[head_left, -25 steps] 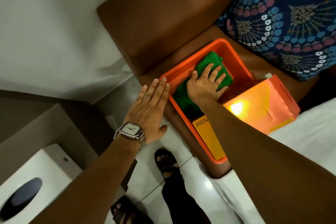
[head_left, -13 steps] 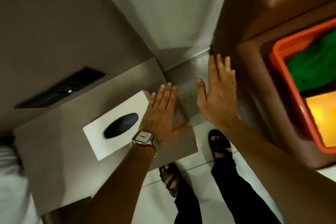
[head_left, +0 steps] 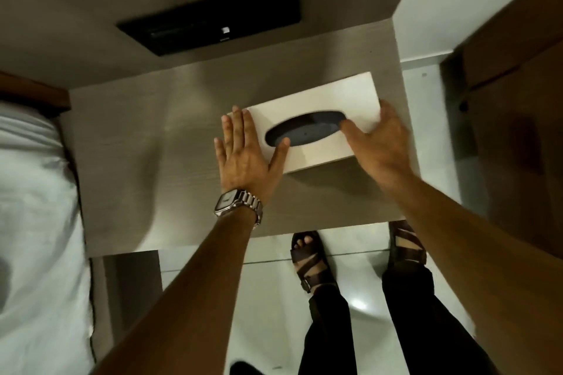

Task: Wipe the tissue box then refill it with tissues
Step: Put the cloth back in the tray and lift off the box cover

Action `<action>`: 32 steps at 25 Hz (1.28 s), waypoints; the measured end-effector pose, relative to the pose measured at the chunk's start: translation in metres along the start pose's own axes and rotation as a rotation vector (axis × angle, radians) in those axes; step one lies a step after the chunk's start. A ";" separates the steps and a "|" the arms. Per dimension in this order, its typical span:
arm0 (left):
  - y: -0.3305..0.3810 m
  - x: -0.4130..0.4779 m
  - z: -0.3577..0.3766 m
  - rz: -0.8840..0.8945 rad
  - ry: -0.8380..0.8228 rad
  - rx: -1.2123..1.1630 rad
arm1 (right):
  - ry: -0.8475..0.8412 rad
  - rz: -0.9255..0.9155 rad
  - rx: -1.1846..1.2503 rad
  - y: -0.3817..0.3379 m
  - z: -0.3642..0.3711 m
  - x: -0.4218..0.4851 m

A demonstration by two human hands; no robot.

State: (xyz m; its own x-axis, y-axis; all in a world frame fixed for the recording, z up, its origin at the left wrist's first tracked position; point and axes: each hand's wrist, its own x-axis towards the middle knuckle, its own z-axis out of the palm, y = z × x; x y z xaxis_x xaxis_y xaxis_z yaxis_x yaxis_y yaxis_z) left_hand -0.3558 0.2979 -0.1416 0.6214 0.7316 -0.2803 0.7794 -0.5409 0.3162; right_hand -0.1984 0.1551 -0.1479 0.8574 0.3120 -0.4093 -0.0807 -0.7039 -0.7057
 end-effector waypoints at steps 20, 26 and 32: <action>0.021 0.037 -0.029 -0.781 -0.057 -0.643 | -0.050 0.233 -0.050 -0.025 -0.020 0.030; 0.022 0.043 -0.036 -0.753 -0.065 -0.644 | -0.037 0.240 -0.075 -0.024 -0.018 0.036; 0.024 0.037 -0.040 -0.734 -0.067 -0.659 | -0.087 0.248 -0.036 -0.025 -0.025 0.037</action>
State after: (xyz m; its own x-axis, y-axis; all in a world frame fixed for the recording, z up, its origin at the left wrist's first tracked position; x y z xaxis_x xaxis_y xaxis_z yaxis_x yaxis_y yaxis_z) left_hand -0.3175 0.3290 -0.1080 0.0204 0.7569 -0.6532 0.7856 0.3920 0.4788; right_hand -0.1514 0.1679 -0.1310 0.7663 0.1796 -0.6168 -0.2636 -0.7877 -0.5568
